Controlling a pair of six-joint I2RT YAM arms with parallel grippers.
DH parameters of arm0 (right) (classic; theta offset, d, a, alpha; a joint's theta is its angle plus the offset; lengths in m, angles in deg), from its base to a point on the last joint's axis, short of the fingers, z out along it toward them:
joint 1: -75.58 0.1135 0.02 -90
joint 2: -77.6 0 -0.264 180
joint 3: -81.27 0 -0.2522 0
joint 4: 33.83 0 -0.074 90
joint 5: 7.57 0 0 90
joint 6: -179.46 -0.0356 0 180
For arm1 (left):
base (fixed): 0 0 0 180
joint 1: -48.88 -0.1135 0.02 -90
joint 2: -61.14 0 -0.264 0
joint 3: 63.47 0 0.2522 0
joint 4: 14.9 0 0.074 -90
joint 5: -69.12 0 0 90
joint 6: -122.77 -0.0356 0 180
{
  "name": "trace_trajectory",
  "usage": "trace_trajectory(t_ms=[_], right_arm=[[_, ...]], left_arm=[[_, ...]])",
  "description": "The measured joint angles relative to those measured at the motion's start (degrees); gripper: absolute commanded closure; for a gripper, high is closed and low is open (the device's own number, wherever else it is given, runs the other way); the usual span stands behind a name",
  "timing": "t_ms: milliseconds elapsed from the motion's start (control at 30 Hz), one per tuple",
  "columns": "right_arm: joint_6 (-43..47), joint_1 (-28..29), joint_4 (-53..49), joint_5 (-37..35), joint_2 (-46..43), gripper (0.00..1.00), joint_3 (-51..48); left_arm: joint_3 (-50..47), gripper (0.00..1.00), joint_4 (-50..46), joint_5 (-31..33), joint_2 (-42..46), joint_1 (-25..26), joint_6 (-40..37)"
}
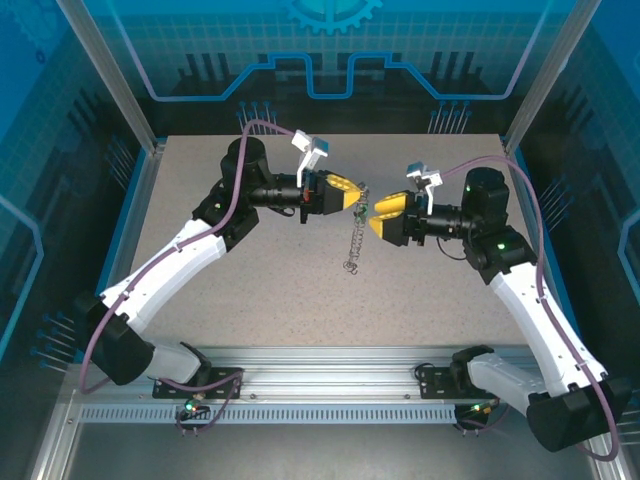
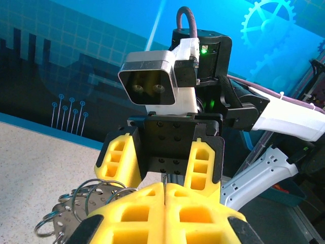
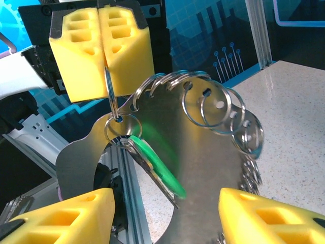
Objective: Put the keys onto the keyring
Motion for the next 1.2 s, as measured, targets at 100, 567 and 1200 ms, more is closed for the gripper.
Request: trace_trajectory(t_ms=[100,567,1200], right_arm=[[-0.04,0.98,0.63,-0.22,0.02,0.42,0.0],[-0.63,6.25,3.91,-1.75,3.67,0.6,0.02],[1.4,5.31,-0.39,-4.35,-0.81,1.0,0.15]], left_arm=[[0.0,1.0,0.0,0.0,0.0,0.0,0.17],[0.0,1.0,0.0,0.0,0.0,0.0,0.17],[-0.48,1.0,-0.9,0.28,1.36,-0.28,-0.61]])
